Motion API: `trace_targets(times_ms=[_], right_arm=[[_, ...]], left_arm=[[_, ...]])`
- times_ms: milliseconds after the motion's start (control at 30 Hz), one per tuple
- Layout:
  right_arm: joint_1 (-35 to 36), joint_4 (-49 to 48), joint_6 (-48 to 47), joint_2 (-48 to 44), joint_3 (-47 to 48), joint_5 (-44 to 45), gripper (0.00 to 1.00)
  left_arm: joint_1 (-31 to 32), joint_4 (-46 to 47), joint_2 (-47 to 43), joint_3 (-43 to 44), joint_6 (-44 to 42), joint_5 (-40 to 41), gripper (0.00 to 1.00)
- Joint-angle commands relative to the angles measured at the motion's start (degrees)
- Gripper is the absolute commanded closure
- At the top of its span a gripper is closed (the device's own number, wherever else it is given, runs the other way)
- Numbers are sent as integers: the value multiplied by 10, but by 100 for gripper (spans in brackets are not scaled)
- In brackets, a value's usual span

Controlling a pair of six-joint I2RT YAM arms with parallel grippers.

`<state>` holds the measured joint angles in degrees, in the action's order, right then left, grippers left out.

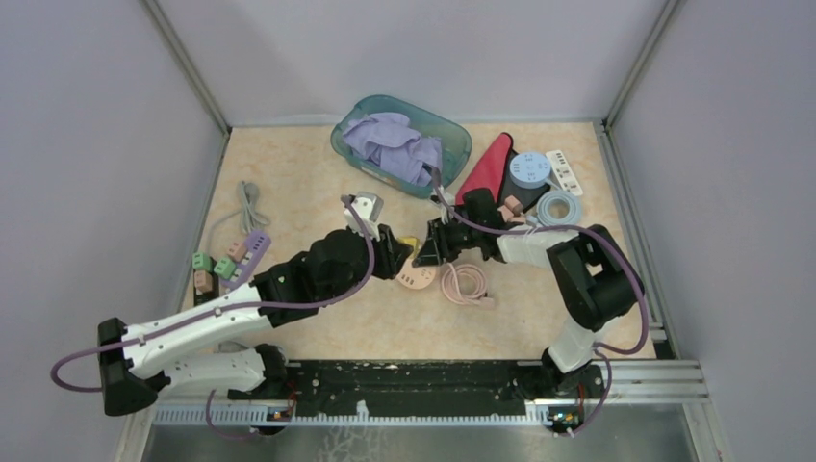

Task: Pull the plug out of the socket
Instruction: Remove the plug from the socket, then place the plug at the center of the board.

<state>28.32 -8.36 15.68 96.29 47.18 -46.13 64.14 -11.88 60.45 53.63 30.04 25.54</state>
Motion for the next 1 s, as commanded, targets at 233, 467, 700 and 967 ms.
trace_targets(times_ms=[233,467,700,967], right_arm=[[-2,-126,124,94,18,-85,63],[-10,-10,18,56,58,-28,24],[-58,90,-132,-54,76,15,1],[-87,144,-313,-186,54,-67,1]], left_arm=[[2,6,-134,-138,24,-31,100],[2,43,-155,-178,50,-79,100],[2,173,-164,-239,35,-144,100],[-4,298,-158,-297,-49,-210,100]])
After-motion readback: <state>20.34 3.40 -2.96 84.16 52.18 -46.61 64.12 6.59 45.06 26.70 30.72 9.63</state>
